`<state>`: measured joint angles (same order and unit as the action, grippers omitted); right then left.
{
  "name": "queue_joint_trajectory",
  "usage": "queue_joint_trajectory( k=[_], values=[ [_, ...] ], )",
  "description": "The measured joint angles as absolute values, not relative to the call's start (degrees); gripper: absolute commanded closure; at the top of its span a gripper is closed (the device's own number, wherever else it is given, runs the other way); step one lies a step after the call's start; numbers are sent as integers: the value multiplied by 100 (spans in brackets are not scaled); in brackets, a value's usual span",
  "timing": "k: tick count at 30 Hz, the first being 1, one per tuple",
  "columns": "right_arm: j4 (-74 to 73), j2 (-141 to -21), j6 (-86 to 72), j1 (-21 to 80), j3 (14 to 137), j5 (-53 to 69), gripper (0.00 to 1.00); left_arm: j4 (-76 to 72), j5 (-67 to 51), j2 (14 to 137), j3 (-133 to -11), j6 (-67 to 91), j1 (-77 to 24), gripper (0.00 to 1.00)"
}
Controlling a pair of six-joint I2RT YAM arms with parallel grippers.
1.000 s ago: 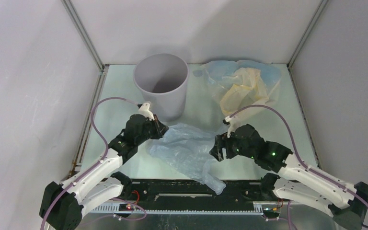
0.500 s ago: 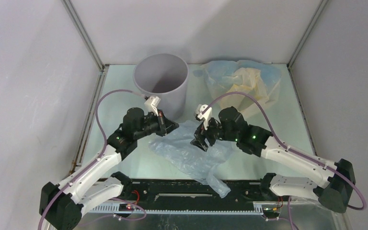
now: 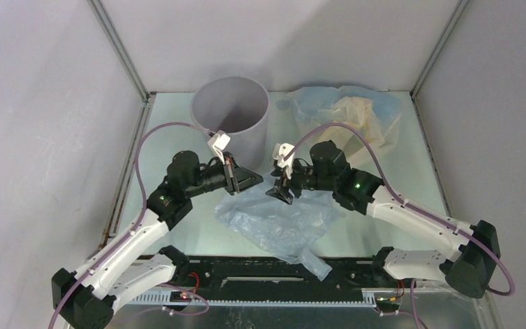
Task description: Put the trash bags into the trash bin
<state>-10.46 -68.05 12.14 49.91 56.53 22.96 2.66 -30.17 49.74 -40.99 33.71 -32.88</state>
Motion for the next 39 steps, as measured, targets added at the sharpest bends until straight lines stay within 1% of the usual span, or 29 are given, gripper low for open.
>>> queue_joint_trajectory(
  k=[2,4,5,6,7,8,9,10,11,12,14,19,23,25,28,31,32,34,39],
  values=[
    [-1046,-6829,1271,5013,5653,2331,60,128,-3223,4928,-4099,3472,-3297,100],
    [-1039,-6845,1308,5037,5653,2368,81,1,-3430,4928,-4106,3573,-3310,99],
    [-1031,-6847,1328,5050,5653,2377,93,-38,-3514,4928,-4106,3614,-3315,96],
    [-1024,-6847,1334,5072,5653,2379,100,-71,-3570,4928,-4106,3642,-3321,86],
    [-1013,-6847,1306,5087,5653,2377,100,-102,-3614,4923,-4106,3669,-3328,71],
    [-1004,-6847,1306,5092,5653,2362,100,-115,-3627,4906,-4106,3673,-3332,54],
    [-1007,-6847,1249,5094,5653,2322,100,-102,-3616,4869,-4106,3708,-3334,41],
    [-1009,-6847,1192,5092,5653,2259,100,-62,-3586,4807,-4106,3695,-3336,30],
    [-1009,-6845,1122,5076,5653,2158,100,14,-3496,4716,-4106,3677,-3343,22],
    [-1013,-6840,1072,5046,5653,2078,100,113,-3382,4611,-4106,3645,-3343,17],
    [-1041,-6812,934,4952,5653,1885,100,408,-3068,4320,-4106,3586,-3343,12],
    [-1181,-6587,617,4856,5653,1404,100,1197,-2307,3601,-4117,3485,-3343,6],
    [-1382,-6453,390,4860,5789,1144,100,1780,-1900,3369,-4187,3441,-3343,6],
    [-1487,-6453,316,4888,5944,1037,100,2029,-1721,3374,-4217,3433,-3343,10],
    [-1546,-6431,250,4971,6084,886,100,2318,-1586,3509,-4217,3415,-3343,26],
    [-1621,-6407,207,5035,6112,735,100,2458,-1559,3656,-4195,3387,-3343,47],
    [-1647,-6407,200,5048,6114,692,100,2484,-1559,3677,-4182,3395,-3343,53],
    [-1782,-6407,191,5048,6143,508,100,2534,-1511,3664,-4106,3374,-3343,62],
    [-2064,-6399,30,4847,6243,-25,100,2698,-1157,3328,-3817,3312,-3343,81]
  ],
)
